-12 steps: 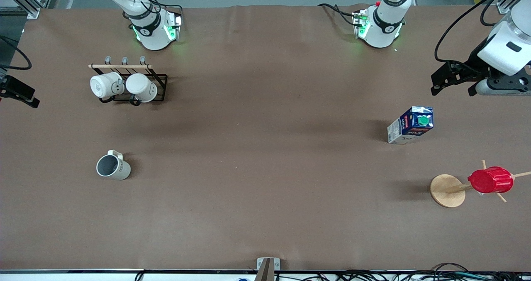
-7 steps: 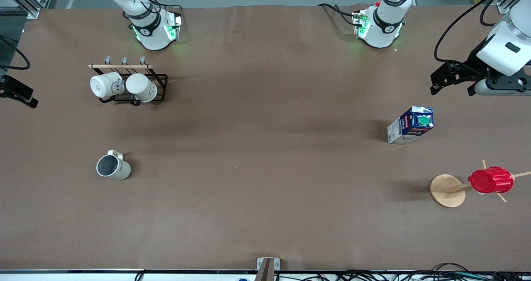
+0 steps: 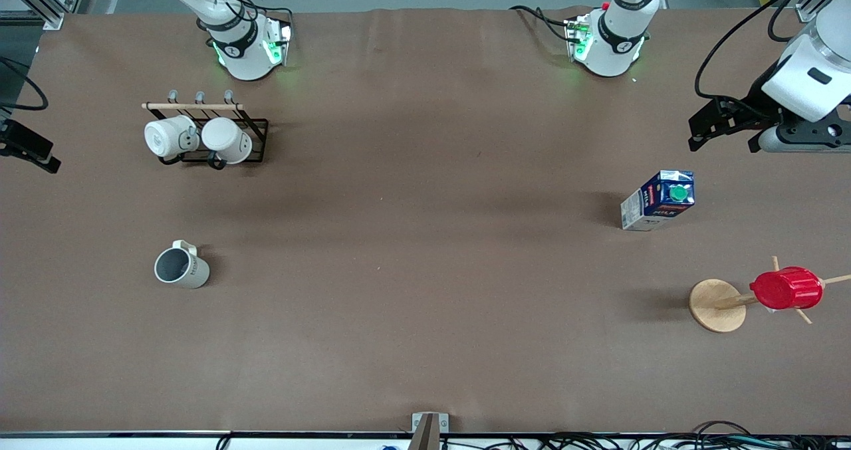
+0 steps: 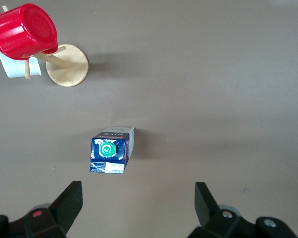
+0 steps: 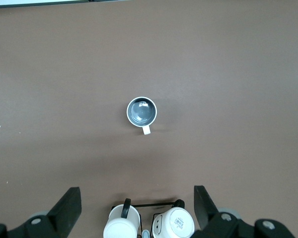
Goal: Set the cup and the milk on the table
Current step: 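Move the right gripper toward the grey mug while the left gripper waits, then grasp the grey mug with the right gripper while the left gripper grasps the milk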
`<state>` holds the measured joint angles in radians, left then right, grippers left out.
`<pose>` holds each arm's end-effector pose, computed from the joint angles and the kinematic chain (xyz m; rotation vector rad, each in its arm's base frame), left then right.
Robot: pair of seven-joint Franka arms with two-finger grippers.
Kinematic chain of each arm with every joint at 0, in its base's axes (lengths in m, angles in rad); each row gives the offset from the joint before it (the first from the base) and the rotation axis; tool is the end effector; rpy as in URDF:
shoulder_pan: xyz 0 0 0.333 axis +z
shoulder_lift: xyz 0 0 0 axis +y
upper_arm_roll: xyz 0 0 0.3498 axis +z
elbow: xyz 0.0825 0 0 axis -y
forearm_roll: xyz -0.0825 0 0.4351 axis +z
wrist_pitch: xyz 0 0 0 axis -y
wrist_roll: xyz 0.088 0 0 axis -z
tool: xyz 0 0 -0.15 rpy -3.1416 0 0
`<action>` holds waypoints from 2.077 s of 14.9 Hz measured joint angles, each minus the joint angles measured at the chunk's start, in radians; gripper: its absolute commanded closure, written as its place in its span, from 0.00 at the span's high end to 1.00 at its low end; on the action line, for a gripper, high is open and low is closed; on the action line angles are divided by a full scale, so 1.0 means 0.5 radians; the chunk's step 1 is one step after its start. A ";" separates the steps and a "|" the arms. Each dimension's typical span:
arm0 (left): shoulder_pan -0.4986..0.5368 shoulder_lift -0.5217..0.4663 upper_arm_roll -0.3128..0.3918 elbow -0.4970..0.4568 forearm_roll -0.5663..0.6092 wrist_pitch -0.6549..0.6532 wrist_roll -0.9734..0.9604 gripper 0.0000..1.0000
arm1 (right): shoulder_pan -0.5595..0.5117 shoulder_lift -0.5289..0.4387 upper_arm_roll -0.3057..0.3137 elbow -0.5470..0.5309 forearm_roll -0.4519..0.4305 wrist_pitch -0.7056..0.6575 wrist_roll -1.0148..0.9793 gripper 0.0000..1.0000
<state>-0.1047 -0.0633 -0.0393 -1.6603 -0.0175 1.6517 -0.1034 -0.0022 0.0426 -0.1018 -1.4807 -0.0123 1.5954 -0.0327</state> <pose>0.5868 -0.0883 0.6134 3.1183 -0.0618 0.0817 0.6231 -0.0655 0.6389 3.1161 -0.1110 0.1108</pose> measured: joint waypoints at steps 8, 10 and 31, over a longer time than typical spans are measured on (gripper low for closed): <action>0.200 0.011 0.020 -0.286 0.000 0.216 0.287 0.99 | -0.001 0.234 0.000 -0.027 0.000 0.169 -0.001 1.00; 0.255 0.011 0.020 -0.405 0.000 0.335 0.355 1.00 | 0.001 0.346 0.001 -0.060 0.001 0.303 -0.012 1.00; 0.330 0.183 0.014 -1.122 -0.087 1.248 0.324 1.00 | -0.083 0.867 0.000 -0.852 -0.001 1.756 -0.316 0.93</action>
<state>0.0604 0.0283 -0.0324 -2.2211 -0.0610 2.2757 0.0585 -0.0437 0.4760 -0.1016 -1.9065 -0.0129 2.4736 -0.1909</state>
